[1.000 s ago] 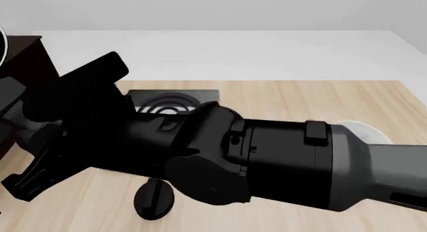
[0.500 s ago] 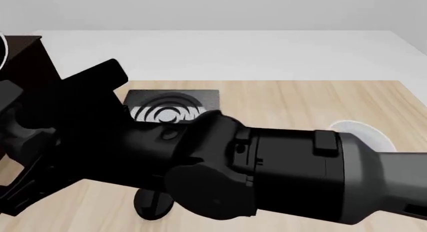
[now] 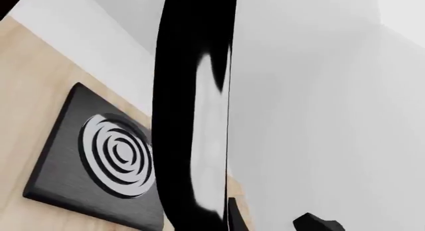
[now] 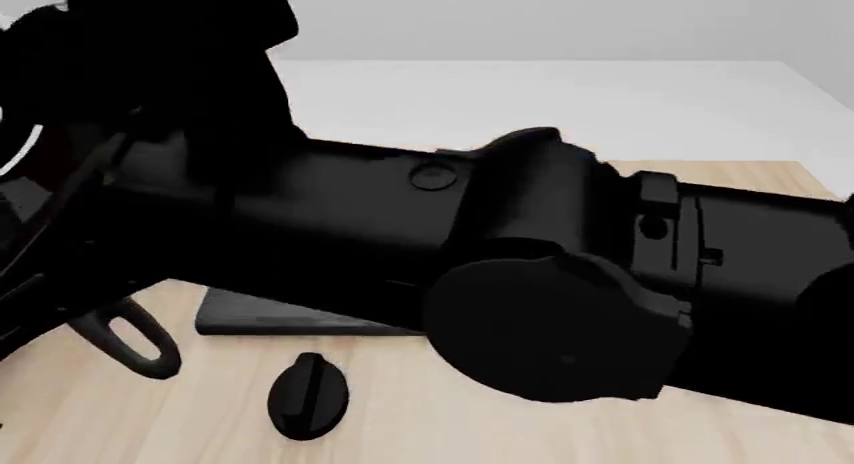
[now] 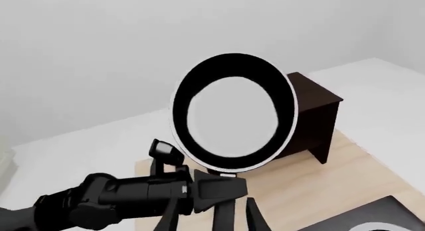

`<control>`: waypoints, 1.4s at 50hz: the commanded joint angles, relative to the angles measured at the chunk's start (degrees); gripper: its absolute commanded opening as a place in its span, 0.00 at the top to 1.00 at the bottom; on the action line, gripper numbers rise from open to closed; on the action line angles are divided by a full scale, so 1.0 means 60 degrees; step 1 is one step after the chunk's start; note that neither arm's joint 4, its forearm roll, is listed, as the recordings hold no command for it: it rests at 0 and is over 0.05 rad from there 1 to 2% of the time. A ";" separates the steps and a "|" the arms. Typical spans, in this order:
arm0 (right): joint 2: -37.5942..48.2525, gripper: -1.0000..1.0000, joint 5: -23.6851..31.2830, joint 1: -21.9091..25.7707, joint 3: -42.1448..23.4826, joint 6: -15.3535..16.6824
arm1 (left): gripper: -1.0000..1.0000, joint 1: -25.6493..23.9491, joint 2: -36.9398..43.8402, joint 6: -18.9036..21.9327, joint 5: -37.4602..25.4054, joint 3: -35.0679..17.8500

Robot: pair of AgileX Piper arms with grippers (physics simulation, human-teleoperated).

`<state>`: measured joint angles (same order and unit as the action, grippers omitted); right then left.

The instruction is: Put the frying pan on the cabinet shelf.

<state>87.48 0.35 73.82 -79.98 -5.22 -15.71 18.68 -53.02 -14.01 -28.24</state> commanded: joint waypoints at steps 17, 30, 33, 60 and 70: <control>-0.4817 0.00 -0.0040 -0.3404 0.1862 -0.0304 | 1.00 0.0285 0.0067 0.0330 0.0281 -0.0087; -0.8101 0.00 0.0345 -0.5120 0.5402 -0.0973 | 1.00 0.1077 0.1244 -0.0038 0.1354 -0.0282; -0.8600 0.00 0.0447 -0.5406 0.6135 -0.1010 | 1.00 0.1170 0.1498 -0.0203 0.1572 -0.0349; -1.0768 0.00 0.0932 -0.6427 0.8103 -0.0850 | 1.00 0.2421 0.4745 -0.1401 0.4032 -0.1378; -1.1199 0.00 0.1288 -0.6672 0.8128 -0.0842 | 1.00 0.2989 0.5686 -0.1662 0.4593 -0.1868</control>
<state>23.50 6.28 35.48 -32.32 -10.13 -0.41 47.51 -60.78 8.56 -36.59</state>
